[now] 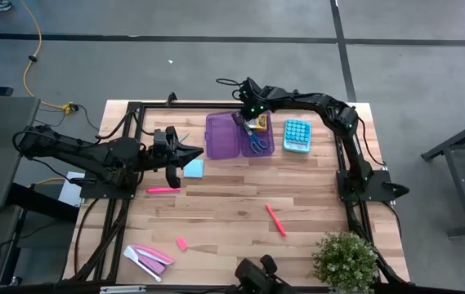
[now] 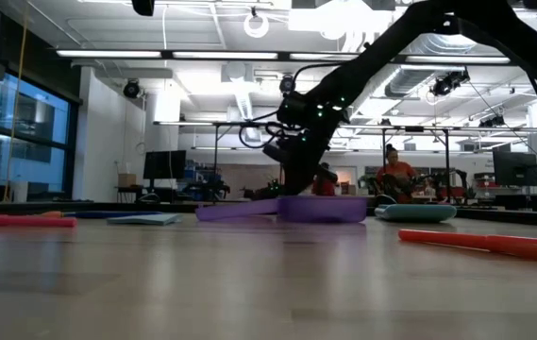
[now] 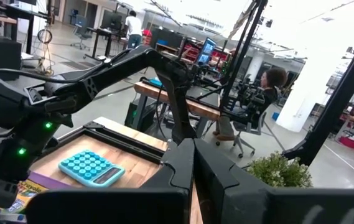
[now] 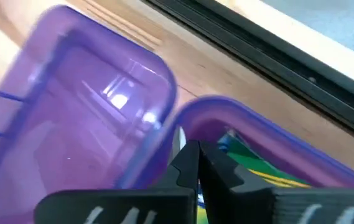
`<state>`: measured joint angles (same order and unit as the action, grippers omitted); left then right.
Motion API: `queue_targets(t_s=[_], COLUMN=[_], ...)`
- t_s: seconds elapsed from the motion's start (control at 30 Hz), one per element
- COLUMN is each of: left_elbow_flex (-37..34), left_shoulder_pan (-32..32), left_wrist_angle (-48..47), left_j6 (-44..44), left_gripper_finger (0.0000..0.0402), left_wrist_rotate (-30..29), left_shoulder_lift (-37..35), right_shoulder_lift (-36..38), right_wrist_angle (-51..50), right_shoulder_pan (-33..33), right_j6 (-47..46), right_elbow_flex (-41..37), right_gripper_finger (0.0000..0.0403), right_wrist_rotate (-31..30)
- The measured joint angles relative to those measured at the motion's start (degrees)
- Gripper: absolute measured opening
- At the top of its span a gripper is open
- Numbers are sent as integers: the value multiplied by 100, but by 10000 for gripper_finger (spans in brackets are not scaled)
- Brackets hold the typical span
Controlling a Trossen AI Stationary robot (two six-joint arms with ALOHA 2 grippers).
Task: Pack school essentials
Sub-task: Put the blue scissor into the purple supply box, then adjust the yellow crayon box into the purple supply box
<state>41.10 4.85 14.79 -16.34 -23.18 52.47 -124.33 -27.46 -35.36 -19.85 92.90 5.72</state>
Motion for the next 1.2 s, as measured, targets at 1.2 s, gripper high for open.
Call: queue_targets(t_s=[1.2], left_elbow_flex=[0], left_shoulder_pan=[0], left_wrist_angle=[-42], left_j6=[44], left_gripper_finger=[0], left_wrist_rotate=[-61], left_shoulder_lift=[0], right_shoulder_lift=[360], right_wrist_angle=[-2924], right_shoulder_pan=[92], right_j6=[1506], right_elbow_flex=[0], right_gripper_finger=[0], right_wrist_rotate=[-152])
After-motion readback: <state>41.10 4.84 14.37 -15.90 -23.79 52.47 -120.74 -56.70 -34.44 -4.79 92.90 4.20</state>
